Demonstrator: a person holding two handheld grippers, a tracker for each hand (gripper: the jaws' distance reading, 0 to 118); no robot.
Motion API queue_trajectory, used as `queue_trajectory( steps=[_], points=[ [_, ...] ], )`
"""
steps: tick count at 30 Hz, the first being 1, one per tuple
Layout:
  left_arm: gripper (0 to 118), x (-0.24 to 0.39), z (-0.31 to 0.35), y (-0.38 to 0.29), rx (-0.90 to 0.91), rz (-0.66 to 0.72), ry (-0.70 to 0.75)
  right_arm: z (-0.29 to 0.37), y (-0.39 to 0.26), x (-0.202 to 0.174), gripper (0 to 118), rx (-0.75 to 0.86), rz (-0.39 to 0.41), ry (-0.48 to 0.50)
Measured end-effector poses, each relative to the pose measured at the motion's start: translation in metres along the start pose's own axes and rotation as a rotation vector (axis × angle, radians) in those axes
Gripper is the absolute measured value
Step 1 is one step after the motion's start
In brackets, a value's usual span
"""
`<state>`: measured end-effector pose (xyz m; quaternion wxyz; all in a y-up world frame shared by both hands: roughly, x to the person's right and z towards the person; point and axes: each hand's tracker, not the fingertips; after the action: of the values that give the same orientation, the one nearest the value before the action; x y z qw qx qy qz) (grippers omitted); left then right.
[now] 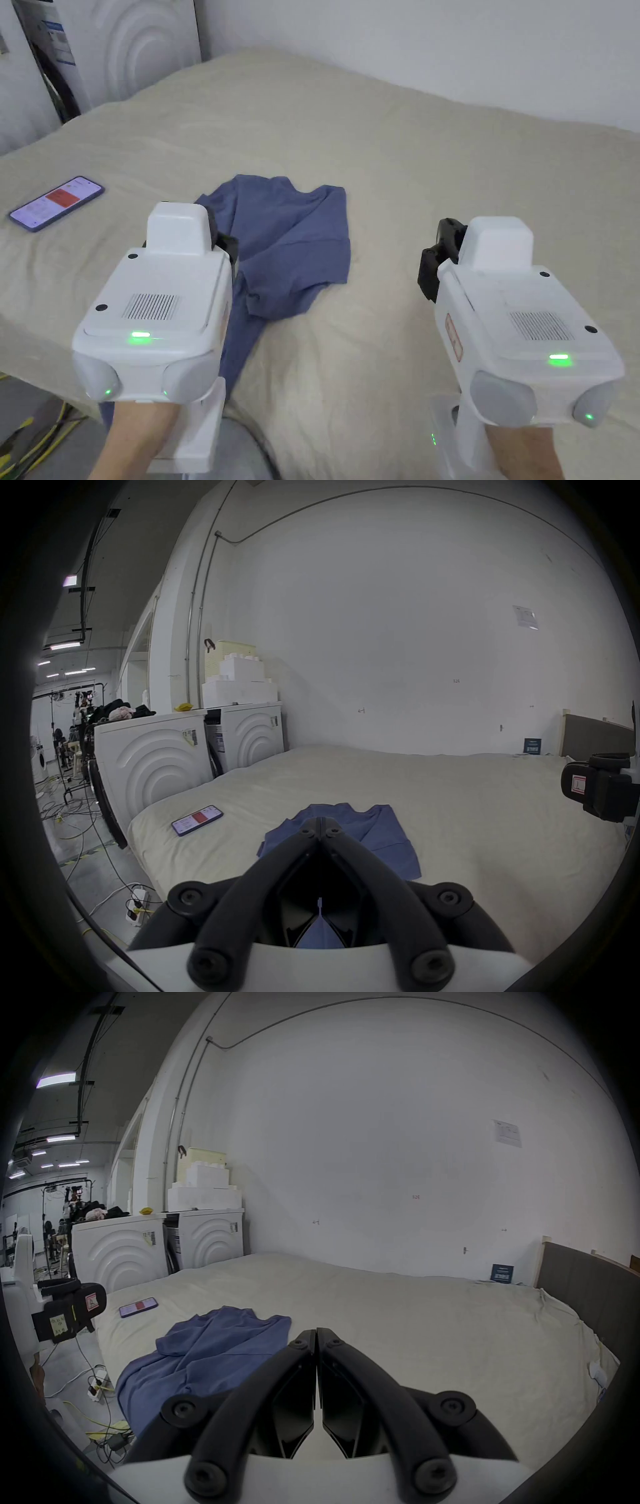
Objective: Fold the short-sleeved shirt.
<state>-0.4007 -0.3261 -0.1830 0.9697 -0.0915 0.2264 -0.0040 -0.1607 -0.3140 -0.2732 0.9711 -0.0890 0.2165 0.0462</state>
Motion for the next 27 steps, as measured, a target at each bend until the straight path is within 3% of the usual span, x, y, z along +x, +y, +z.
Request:
queue_trajectory(
  steps=[11,13,14,16,17,18,20,22,25,27],
  points=[
    [0,-0.012,-0.015,-0.005,-0.04,0.015,0.003,-0.013,0.0,-0.012,0,-0.017,0.011,0.043],
    [10,-0.013,-0.022,-0.005,-0.06,0.031,-0.011,-0.015,-0.001,-0.013,0,-0.022,0.014,0.045],
    [21,-0.015,-0.026,-0.005,-0.072,0.037,-0.015,-0.016,-0.001,-0.013,0,-0.023,0.015,0.045],
    [51,-0.015,-0.035,-0.004,-0.094,0.036,-0.024,-0.017,-0.001,-0.013,0,-0.025,0.013,0.044],
    [73,-0.015,-0.041,-0.003,-0.116,0.029,-0.025,-0.018,-0.001,-0.013,0,-0.027,0.012,0.045],
    [83,-0.014,-0.046,-0.002,-0.132,0.014,-0.026,-0.018,-0.001,-0.013,0,-0.027,0.011,0.043],
    [96,-0.014,-0.055,0.0,-0.131,0.015,-0.04,-0.021,-0.001,-0.013,0,-0.03,0.009,0.041],
    [98,-0.013,-0.067,0.004,-0.16,0.026,-0.052,-0.025,-0.002,-0.013,0,-0.036,0.004,0.04],
    [118,-0.01,-0.086,0.007,-0.204,0.014,-0.077,-0.031,-0.003,-0.014,0,-0.044,0.001,0.041],
    [118,-0.007,-0.1,0.008,-0.224,-0.005,-0.094,-0.034,-0.004,-0.015,0,-0.047,0.0,0.04]
  ],
)
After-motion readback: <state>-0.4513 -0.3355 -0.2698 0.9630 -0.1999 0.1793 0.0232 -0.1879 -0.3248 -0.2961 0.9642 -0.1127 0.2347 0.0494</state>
